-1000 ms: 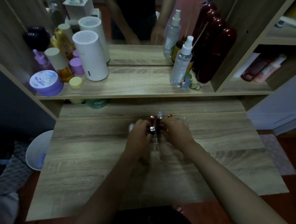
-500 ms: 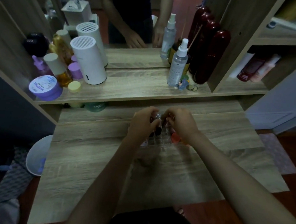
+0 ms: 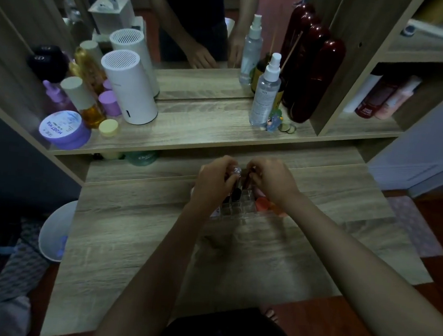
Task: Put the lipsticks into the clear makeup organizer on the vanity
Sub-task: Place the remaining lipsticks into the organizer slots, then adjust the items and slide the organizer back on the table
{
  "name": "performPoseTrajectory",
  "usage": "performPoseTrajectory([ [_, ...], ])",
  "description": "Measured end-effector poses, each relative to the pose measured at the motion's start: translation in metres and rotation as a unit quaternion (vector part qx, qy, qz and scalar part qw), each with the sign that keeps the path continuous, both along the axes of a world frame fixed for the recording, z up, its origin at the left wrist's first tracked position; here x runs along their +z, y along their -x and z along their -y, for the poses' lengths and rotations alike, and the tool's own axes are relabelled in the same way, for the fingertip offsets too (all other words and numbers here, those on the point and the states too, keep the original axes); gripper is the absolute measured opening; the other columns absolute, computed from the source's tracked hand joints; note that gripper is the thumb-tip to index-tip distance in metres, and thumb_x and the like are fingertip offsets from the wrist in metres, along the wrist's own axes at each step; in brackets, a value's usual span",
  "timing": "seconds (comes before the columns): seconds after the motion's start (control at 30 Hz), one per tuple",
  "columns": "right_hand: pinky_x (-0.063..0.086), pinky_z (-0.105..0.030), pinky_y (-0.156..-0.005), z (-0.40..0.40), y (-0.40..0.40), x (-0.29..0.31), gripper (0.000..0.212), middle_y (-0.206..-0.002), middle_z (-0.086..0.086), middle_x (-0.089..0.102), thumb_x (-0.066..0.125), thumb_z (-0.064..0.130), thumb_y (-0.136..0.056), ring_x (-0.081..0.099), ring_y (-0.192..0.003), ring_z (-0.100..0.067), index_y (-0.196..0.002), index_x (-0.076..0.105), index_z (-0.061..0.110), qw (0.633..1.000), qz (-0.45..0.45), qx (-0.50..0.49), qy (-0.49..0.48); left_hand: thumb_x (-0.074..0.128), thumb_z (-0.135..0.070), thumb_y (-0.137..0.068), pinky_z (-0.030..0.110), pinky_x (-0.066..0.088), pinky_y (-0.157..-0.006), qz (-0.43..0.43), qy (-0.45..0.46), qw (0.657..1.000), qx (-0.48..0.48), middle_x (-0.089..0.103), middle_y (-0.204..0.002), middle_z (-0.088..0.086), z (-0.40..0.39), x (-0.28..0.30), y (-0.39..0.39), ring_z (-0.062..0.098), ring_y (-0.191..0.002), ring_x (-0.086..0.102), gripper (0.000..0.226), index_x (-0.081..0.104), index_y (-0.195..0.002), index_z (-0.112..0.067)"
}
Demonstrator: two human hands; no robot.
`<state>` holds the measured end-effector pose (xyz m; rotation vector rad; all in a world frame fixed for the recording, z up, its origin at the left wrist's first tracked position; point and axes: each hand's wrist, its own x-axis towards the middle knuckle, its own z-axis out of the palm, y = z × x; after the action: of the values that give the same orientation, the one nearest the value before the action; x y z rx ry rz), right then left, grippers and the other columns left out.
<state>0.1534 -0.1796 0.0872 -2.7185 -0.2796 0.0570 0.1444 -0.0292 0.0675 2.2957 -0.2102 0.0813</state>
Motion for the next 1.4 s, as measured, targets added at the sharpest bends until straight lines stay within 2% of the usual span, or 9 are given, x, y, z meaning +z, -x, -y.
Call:
performPoseTrajectory([
  [0.17,0.054,-0.041,-0.080,0.001,0.001,0.001,0.023,-0.103,-0.012,0.072,0.055,0.013,-0.088,0.064,-0.096,-0.029,-0.107,0.067,0.014,1.000,0.008,0.003,-0.005,0.062,-0.014,-0.082,0.044,0.052,-0.089,0.002,0.002,1.000,-0.005,0.068,-0.101,0.009,-0.001,0.000,0.000,0.020,-0.092,0.062,0.026,0.059,-0.107,-0.010],
  [0.3,0.056,-0.041,-0.077,0.002,0.001,0.000,0.021,-0.101,-0.012,0.073,0.056,0.013,-0.088,0.066,-0.092,-0.028,-0.105,0.068,0.015,1.000,0.009,-0.003,-0.014,0.063,-0.009,-0.080,0.030,0.051,-0.081,-0.006,0.007,1.000,-0.009,0.067,-0.101,0.012,-0.003,0.000,-0.002,0.020,-0.092,0.062,0.027,0.059,-0.107,-0.009],
  [0.47,0.050,-0.033,-0.074,0.002,0.003,-0.003,0.023,-0.103,-0.010,0.072,0.059,0.012,-0.087,0.065,-0.095,-0.026,-0.108,0.066,0.015,1.000,0.015,-0.007,-0.017,0.064,-0.006,-0.078,0.030,0.050,-0.085,-0.031,0.000,0.999,-0.013,0.065,-0.107,0.012,-0.011,-0.003,-0.001,0.020,-0.097,0.060,0.032,0.060,-0.109,-0.009],
  [0.57,0.054,-0.038,-0.080,0.010,0.004,-0.002,0.029,-0.104,-0.011,0.072,0.062,0.014,-0.085,0.065,-0.096,-0.029,-0.114,0.064,0.016,1.000,0.012,-0.011,-0.017,0.065,-0.004,-0.077,0.023,0.043,-0.081,-0.037,0.006,0.999,-0.002,0.065,-0.107,0.012,-0.017,-0.006,0.001,0.015,-0.095,0.057,0.032,0.061,-0.108,-0.009],
  [0.8,0.055,-0.039,-0.076,0.055,0.026,-0.006,0.022,-0.096,-0.012,0.072,0.068,0.021,-0.081,0.066,-0.090,-0.030,-0.100,0.067,0.012,0.996,-0.045,-0.071,0.005,0.065,-0.003,-0.077,0.041,0.052,-0.089,-0.032,0.008,0.999,0.016,0.068,-0.101,0.017,-0.027,-0.011,0.003,0.026,-0.095,0.063,0.022,0.065,-0.099,-0.003],
  [0.93,0.054,-0.035,-0.073,0.065,0.047,-0.017,0.033,-0.098,-0.009,0.073,0.071,0.034,-0.078,0.065,-0.086,-0.023,-0.101,0.069,0.012,0.991,-0.089,-0.098,-0.014,0.066,-0.005,-0.077,0.042,0.054,-0.087,-0.025,0.004,0.999,0.029,0.070,-0.099,0.016,-0.028,-0.016,0.003,0.026,-0.092,0.064,0.021,0.066,-0.098,-0.004],
  [1.1,0.037,-0.025,-0.063,0.058,0.063,-0.031,0.045,-0.093,-0.011,0.072,0.077,0.041,-0.071,0.057,-0.072,-0.020,-0.102,0.067,0.009,0.984,-0.106,-0.140,-0.034,0.064,-0.006,-0.079,0.043,0.054,-0.086,-0.015,-0.004,0.999,0.029,0.070,-0.100,0.014,-0.026,-0.019,0.004,0.024,-0.092,0.064,0.021,0.065,-0.099,-0.007],
  [1.3,0.046,-0.033,-0.069,0.053,0.060,-0.040,0.029,-0.096,-0.019,0.073,0.069,0.028,-0.080,0.066,-0.091,-0.033,-0.097,0.069,0.005,0.983,-0.102,-0.154,-0.011,0.066,-0.004,-0.076,0.036,0.054,-0.085,-0.019,0.011,0.999,0.033,0.070,-0.101,0.013,-0.030,-0.021,0.006,0.022,-0.091,0.065,0.027,0.064,-0.103,-0.010],
  [1.4,0.051,-0.037,-0.075,0.057,0.058,-0.036,0.029,-0.099,-0.019,0.073,0.068,0.025,-0.079,0.067,-0.095,-0.034,-0.102,0.070,0.008,0.986,-0.096,-0.135,0.007,0.067,0.000,-0.075,0.026,0.049,-0.080,-0.016,0.021,0.998,0.048,0.071,-0.098,0.014,-0.034,-0.021,0.006,0.020,-0.088,0.065,0.031,0.064,-0.104,-0.007],
])
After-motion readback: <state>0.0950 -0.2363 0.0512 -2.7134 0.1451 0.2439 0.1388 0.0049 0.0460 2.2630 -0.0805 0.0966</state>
